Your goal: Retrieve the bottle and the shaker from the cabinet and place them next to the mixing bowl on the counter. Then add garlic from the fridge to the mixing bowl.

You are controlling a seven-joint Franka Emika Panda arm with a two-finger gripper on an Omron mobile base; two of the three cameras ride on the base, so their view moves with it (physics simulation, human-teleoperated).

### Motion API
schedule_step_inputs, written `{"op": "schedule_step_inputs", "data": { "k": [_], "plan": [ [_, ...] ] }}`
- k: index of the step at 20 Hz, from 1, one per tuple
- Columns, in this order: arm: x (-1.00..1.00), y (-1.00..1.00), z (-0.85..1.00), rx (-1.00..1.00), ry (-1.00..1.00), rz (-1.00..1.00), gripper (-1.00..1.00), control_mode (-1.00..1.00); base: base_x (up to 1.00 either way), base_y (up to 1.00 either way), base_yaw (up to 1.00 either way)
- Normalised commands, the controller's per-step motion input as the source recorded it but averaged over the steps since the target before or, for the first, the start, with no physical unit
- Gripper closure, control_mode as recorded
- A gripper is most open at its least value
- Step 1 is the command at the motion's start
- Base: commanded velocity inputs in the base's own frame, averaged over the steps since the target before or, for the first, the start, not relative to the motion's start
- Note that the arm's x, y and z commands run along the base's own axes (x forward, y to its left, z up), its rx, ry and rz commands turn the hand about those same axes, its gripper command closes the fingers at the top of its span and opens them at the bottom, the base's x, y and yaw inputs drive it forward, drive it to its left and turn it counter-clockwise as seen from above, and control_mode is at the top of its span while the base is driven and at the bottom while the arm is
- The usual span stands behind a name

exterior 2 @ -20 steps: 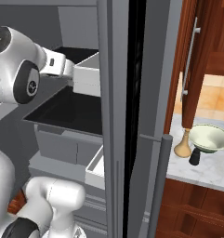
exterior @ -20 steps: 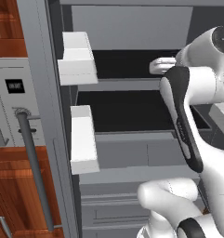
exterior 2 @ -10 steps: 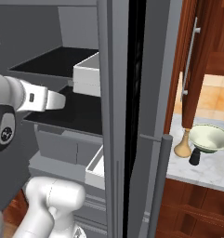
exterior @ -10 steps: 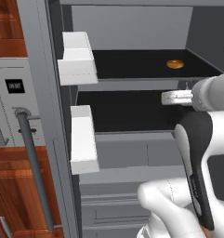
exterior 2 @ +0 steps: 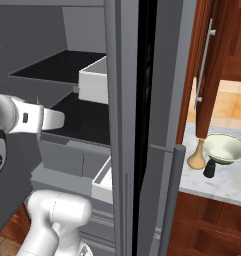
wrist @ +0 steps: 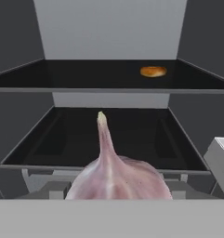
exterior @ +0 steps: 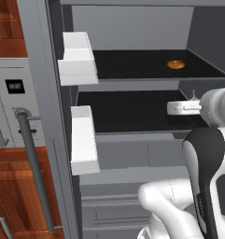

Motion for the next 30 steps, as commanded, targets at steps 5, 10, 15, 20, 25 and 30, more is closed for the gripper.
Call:
{"op": "schedule_step_inputs", "data": {
  "k": [5,10,15,20,25,30],
  "plan": [
    [-0.02,0.0,0.0,0.0,0.0,0.0,1.0,-1.0,0.0,0.0,0.0],
    [-0.04,0.0,0.0,0.0,0.0,0.0,1.0,-1.0,0.0,0.0,0.0],
    [-0.07,0.0,0.0,0.0,0.0,0.0,1.0,1.0,-0.23,0.0,0.0],
    [0.0,0.0,0.0,0.0,0.0,0.0,1.0,1.0,-0.55,0.0,0.0],
    [0.0,0.0,0.0,0.0,0.0,0.0,1.0,1.0,-0.54,0.0,0.0],
    [0.0,0.0,0.0,0.0,0.0,0.0,1.0,1.0,-0.67,0.0,-0.05]
  ]
}}
